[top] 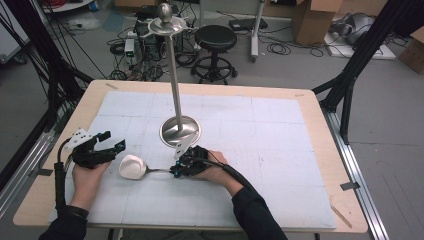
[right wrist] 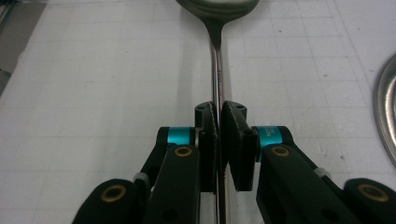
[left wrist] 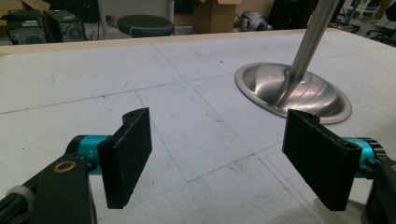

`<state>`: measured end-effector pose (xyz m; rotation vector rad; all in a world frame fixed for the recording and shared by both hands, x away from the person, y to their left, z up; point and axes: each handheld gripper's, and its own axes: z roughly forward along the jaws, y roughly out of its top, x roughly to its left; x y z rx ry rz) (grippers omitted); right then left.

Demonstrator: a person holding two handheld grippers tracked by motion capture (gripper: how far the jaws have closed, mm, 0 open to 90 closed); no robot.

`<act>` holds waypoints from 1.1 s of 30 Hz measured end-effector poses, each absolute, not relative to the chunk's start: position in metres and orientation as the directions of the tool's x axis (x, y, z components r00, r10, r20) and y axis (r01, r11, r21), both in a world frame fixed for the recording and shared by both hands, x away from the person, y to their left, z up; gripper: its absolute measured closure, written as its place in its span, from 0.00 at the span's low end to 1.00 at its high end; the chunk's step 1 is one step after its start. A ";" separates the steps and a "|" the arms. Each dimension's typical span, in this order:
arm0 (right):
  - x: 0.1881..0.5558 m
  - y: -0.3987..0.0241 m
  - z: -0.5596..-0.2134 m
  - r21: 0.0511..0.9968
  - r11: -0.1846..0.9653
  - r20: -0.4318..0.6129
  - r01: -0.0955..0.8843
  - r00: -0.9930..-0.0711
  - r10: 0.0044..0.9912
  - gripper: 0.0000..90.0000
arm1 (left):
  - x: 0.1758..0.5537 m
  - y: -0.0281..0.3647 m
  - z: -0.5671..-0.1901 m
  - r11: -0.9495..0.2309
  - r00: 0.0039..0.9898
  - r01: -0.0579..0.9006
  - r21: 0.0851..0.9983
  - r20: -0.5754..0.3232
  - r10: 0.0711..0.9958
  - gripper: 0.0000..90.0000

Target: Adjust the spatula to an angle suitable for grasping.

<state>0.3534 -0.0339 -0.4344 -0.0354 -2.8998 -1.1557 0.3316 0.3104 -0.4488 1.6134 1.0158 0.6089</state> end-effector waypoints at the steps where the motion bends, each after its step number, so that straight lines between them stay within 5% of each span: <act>1: 0.355 -0.033 -0.436 0.680 0.733 0.026 0.025 -1.000 0.010 0.94 | 0.332 0.311 -0.449 -0.051 0.504 0.304 0.951 -0.116 0.856 0.27; 11: 0.355 -0.032 -0.436 0.675 0.737 0.039 0.037 -0.999 0.015 0.93 | 0.331 0.310 -0.449 -0.056 0.506 0.305 0.951 -0.112 0.855 0.27; 19: 0.355 -0.042 -0.427 0.717 0.695 0.057 0.059 -0.998 0.027 0.72 | 0.331 0.309 -0.449 -0.069 0.511 0.299 0.952 -0.099 0.854 0.27; 24: 0.355 -0.076 -0.412 0.761 0.641 0.040 0.097 -0.994 0.103 0.59 | 0.331 0.309 -0.450 -0.066 0.513 0.298 0.952 -0.101 0.853 0.27; 33: 0.352 -0.147 -0.404 0.805 0.566 0.043 0.176 -0.970 0.241 0.52 | 0.331 0.308 -0.450 -0.075 0.514 0.296 0.952 -0.092 0.853 0.27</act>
